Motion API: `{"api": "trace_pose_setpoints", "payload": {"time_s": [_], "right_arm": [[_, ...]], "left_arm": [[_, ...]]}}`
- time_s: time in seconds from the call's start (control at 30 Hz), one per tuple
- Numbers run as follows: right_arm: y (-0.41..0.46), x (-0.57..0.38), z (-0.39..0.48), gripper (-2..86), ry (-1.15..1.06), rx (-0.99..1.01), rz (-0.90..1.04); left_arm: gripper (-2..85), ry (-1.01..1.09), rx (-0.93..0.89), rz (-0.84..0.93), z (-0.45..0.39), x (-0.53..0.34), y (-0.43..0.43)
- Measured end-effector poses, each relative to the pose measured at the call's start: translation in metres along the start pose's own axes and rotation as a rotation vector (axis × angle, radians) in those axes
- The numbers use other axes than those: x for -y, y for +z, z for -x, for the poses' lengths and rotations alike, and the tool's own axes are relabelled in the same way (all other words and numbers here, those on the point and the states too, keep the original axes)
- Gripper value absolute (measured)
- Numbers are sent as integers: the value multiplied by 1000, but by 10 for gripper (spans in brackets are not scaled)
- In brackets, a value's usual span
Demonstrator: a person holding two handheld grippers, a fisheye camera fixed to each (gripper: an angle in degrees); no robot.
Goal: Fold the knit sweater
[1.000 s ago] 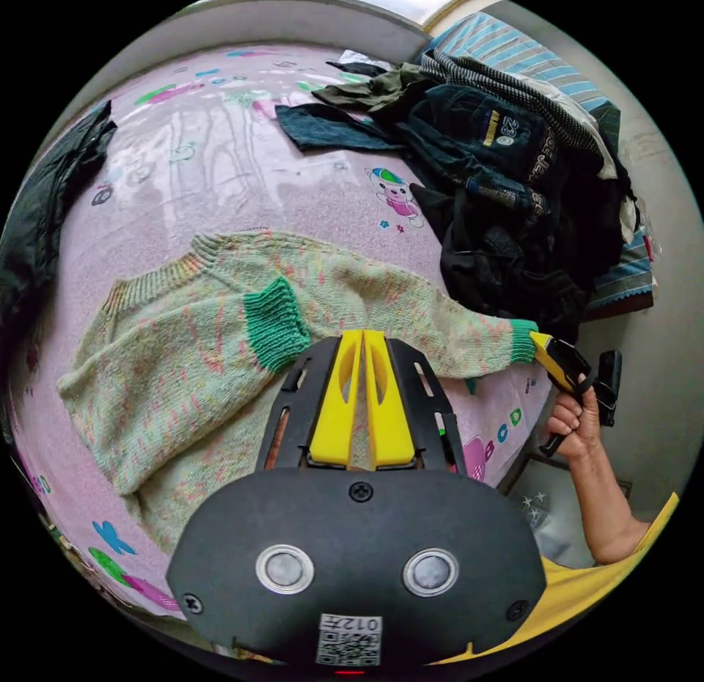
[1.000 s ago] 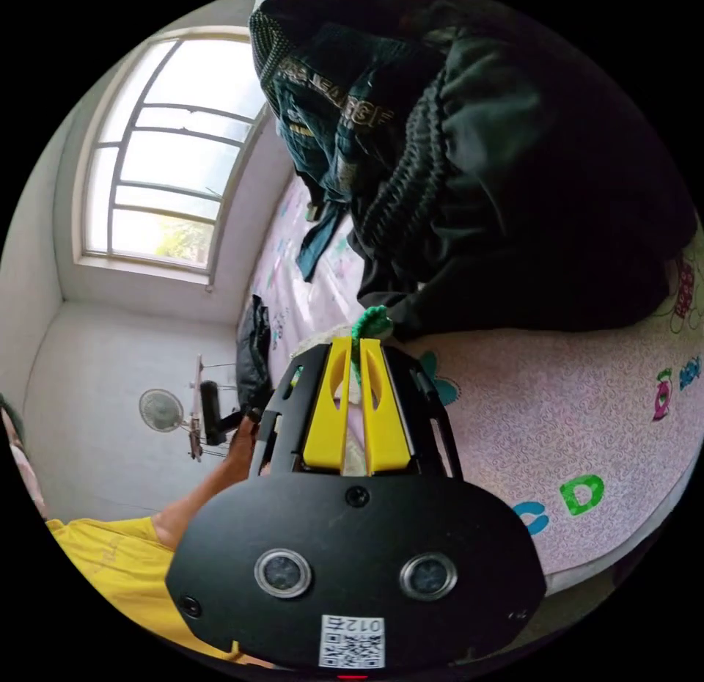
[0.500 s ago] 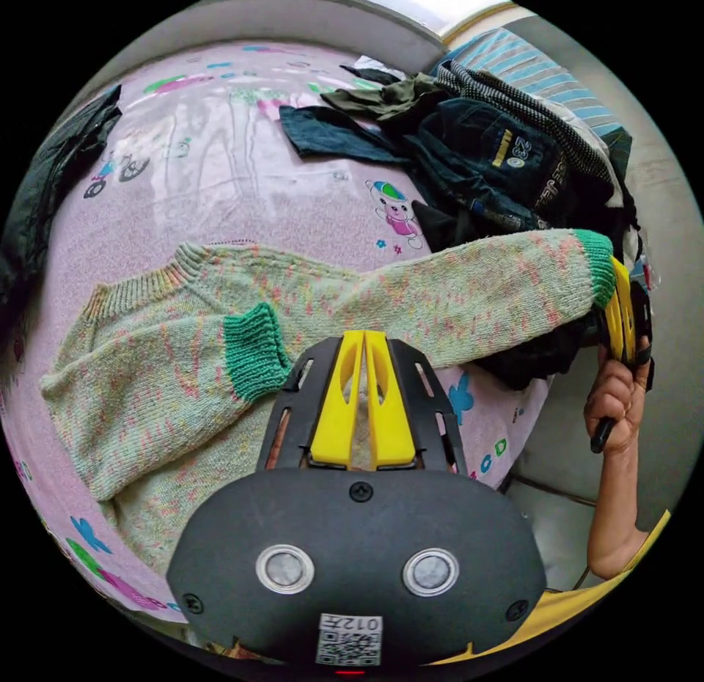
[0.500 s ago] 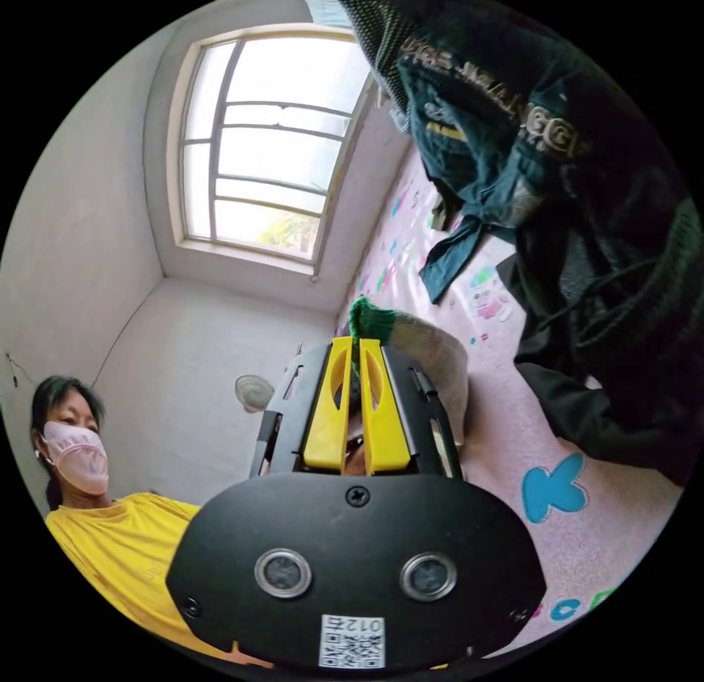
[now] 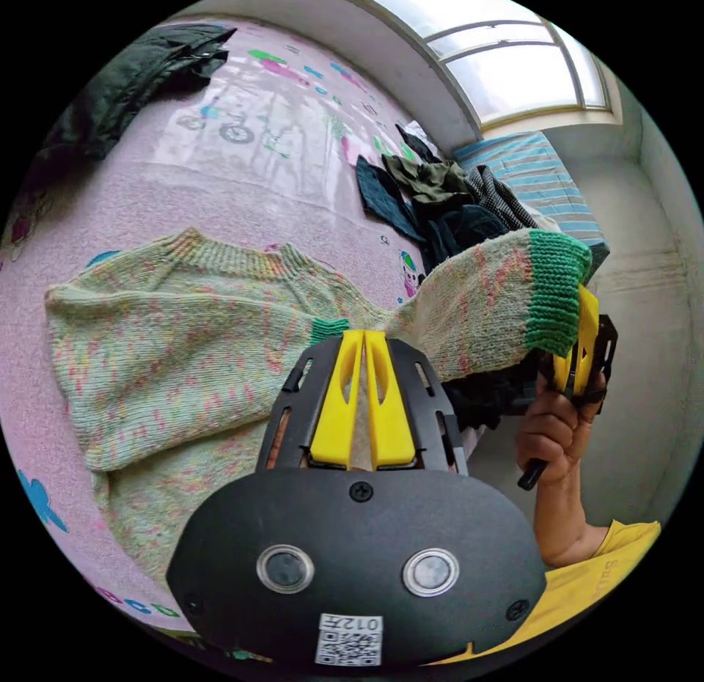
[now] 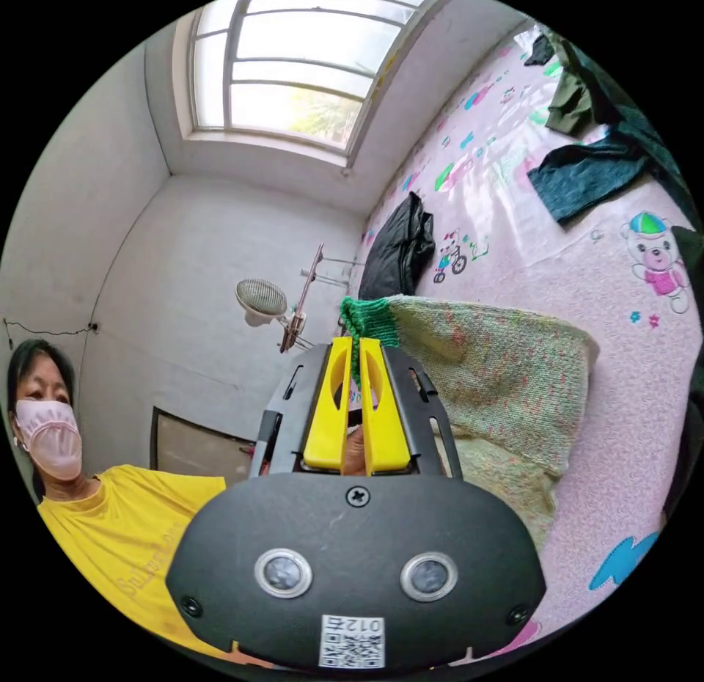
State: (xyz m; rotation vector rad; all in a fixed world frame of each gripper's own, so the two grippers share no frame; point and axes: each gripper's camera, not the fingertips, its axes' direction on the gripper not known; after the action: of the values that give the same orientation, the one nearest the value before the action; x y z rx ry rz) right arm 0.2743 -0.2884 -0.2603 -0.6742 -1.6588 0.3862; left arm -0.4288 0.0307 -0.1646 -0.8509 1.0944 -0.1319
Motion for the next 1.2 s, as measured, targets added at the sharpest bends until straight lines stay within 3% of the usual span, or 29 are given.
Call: {"api": "trace_pose_setpoints", "payload": {"time_s": [0.33,0.67,0.83,0.9,1.03,1.2], "right_arm": [[181,-3,-54,16,14,-176,309],[306,-14,-106,45,-24,-379,491],[301,-13,-96,66,-173,-398,471],[273,-6,-106,51,-206,-549,358],[237,14,-147,29,-107,-723,238],[240,26,-196,9,-60,-817,249]], "left_arm": [[0,-131,34,-70,87,-20,-76],[1,-84,232,-199,73,-34,-132],[1,43,282,-186,36,-21,-134],[1,82,281,-127,28,-14,-121],[1,110,307,18,17,-4,-89],[1,127,397,22,8,-6,-86]]}}
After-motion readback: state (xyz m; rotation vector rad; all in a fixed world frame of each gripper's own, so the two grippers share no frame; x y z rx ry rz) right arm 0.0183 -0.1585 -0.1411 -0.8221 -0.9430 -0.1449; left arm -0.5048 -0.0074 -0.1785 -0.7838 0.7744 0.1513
